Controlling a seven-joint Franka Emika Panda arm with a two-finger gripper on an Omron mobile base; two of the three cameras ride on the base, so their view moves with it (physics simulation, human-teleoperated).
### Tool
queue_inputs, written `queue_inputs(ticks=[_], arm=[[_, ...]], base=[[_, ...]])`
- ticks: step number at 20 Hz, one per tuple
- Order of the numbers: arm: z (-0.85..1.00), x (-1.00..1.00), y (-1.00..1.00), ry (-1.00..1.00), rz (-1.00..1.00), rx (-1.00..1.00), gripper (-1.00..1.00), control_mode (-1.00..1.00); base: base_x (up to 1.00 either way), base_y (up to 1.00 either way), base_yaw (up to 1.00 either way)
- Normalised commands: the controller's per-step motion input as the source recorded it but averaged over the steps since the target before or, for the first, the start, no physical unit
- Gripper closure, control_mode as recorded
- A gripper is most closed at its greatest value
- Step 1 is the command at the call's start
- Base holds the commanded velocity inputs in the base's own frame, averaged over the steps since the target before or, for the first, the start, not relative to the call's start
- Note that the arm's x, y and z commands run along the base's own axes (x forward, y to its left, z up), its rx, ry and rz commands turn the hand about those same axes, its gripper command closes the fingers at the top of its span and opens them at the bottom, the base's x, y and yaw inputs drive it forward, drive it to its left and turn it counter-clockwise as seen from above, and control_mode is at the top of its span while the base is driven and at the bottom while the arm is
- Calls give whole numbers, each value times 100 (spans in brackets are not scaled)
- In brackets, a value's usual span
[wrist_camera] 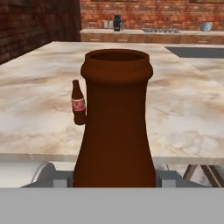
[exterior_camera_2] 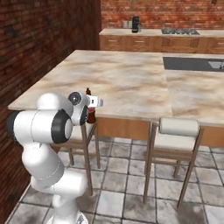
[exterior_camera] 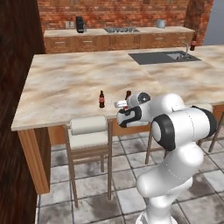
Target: Place the large bottle from the dining counter next to the other large bottle outside the sink, and place the small bottle from the dining counter next to the other small bottle inside the sink.
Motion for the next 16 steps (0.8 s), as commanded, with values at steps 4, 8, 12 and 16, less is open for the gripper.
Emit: queue_inputs(ticks=[4, 8, 12, 16], arm=[[0, 0, 0, 0, 0, 0, 100, 100], [0, 0, 0, 0, 0, 0, 100, 100], [0, 0, 0, 0, 0, 0, 100, 100], [0, 0, 0, 0, 0, 0, 100, 100]], base=[[-43, 0, -31], [-27, 0, -38], [-27, 0, -39], [-20, 0, -36]])
